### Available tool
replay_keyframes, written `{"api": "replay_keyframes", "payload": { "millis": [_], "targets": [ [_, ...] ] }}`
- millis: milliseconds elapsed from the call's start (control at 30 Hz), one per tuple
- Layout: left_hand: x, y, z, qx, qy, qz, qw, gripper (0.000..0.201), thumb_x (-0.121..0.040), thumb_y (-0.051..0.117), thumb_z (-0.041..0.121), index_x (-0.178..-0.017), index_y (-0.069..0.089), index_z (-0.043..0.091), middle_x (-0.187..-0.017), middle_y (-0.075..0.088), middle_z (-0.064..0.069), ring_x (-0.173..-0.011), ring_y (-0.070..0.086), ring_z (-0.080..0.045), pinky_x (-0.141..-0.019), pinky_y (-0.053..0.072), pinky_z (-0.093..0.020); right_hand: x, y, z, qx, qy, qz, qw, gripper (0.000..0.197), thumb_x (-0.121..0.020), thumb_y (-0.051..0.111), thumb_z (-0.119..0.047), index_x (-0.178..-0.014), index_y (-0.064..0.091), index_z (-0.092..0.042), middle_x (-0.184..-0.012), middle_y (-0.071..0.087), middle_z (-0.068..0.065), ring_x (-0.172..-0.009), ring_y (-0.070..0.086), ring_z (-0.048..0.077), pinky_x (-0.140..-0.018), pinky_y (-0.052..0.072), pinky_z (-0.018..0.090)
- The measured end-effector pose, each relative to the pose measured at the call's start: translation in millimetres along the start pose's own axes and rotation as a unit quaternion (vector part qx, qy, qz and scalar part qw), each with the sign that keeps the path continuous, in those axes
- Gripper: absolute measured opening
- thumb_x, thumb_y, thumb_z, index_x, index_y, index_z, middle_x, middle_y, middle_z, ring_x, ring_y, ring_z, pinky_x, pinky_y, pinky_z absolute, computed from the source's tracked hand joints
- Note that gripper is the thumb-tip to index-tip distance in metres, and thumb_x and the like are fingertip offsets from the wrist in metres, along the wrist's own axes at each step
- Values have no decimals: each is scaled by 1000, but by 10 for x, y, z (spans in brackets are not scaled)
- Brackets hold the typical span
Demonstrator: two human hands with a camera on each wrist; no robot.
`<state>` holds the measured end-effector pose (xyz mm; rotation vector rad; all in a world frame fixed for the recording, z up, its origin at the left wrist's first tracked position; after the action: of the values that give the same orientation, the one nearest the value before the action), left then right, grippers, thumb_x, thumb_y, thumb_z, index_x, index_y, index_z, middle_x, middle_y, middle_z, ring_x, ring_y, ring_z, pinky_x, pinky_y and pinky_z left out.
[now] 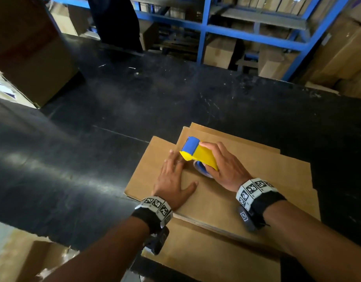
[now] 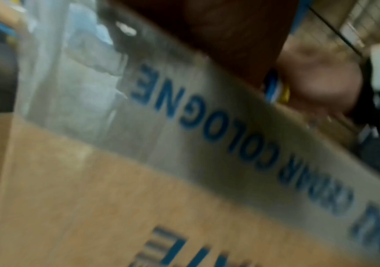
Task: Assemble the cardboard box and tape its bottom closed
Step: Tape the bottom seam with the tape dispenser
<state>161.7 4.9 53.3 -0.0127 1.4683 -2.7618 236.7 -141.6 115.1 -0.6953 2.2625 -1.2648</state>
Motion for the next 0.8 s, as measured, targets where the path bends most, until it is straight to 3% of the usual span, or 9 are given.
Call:
{"api": "replay_keyframes", "payload": {
  "millis": [100,167,233,367,433,533,633,733,800],
  "targets": [
    [-75,-259,-197,211,-48,90,972,63,-88,56,49,-144,46,23,-149,47,1,-144,38,-15,-117,37,-48,24,-8,37,7,-10,-8,1000,64,-93,60,-31,-147,27,-32,-119,46,6,-77,57,21,-60,50,34],
    [-188,-394,-240,298,-70,102,947,48,-91,56,40,-136,55,24,-127,66,6,-118,62,-7,-105,50,-44,46,-9,61,5,-12,-7,1000,65,-94,59,-32,-149,25,-31,-119,46,7,-74,56,19,-58,50,34],
    [-307,-512,-185,360,-70,93,926,37,-96,54,27,-133,59,21,-110,75,3,-102,71,-9,-96,57,-38,70,-6,66,3,-18,-5,1000,66,-95,60,-31,-150,23,-30,-117,45,7,-73,54,17,-57,50,32],
    [-452,-626,-59,401,-72,63,911,29,-101,54,7,-128,63,12,-92,75,-1,-84,72,-5,-83,56,-21,86,-13,59,5,-31,2,999,68,-94,63,-29,-149,23,-29,-113,45,7,-71,51,13,-54,44,21],
    [-489,-576,-32,440,-91,32,893,26,-100,57,6,-125,65,11,-81,74,-1,-77,72,-8,-77,57,-22,88,-15,66,8,-33,6,999,68,-94,63,-29,-149,23,-28,-111,45,7,-70,50,12,-55,38,16],
    [-516,-530,-58,481,-122,17,868,30,-97,58,-3,-125,65,6,-83,75,-8,-74,74,-11,-71,58,-22,93,-22,85,13,-36,9,999,69,-93,63,-30,-149,23,-27,-109,45,8,-69,48,11,-56,33,11],
    [-544,-528,-75,482,-135,8,866,32,-94,60,-7,-123,66,6,-87,77,-11,-72,74,-14,-71,60,-27,105,-13,97,16,-40,5,999,72,-91,66,-27,-149,23,-28,-109,46,9,-70,48,11,-57,30,10],
    [-588,-525,-128,462,-150,7,874,29,-93,62,-4,-118,68,8,-88,79,-12,-77,75,-22,-79,63,-38,105,-10,104,16,-40,4,999,73,-91,67,-26,-149,23,-27,-110,46,9,-71,47,10,-56,29,9],
    [-614,-539,-189,475,-170,12,863,26,-94,61,-3,-115,69,9,-87,79,-12,-78,74,-22,-76,62,-38,108,-16,108,13,-39,4,999,71,-92,67,-27,-149,23,-27,-111,46,8,-71,47,9,-55,30,8]
  ]
}}
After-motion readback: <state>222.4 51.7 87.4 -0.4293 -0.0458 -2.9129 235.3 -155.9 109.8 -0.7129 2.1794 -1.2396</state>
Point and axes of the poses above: each hand's wrist, its own x-axis away from the middle knuckle, its own y-axis out of the palm, z = x × y, the point moved 8 cm from there along -x, towards the middle knuckle
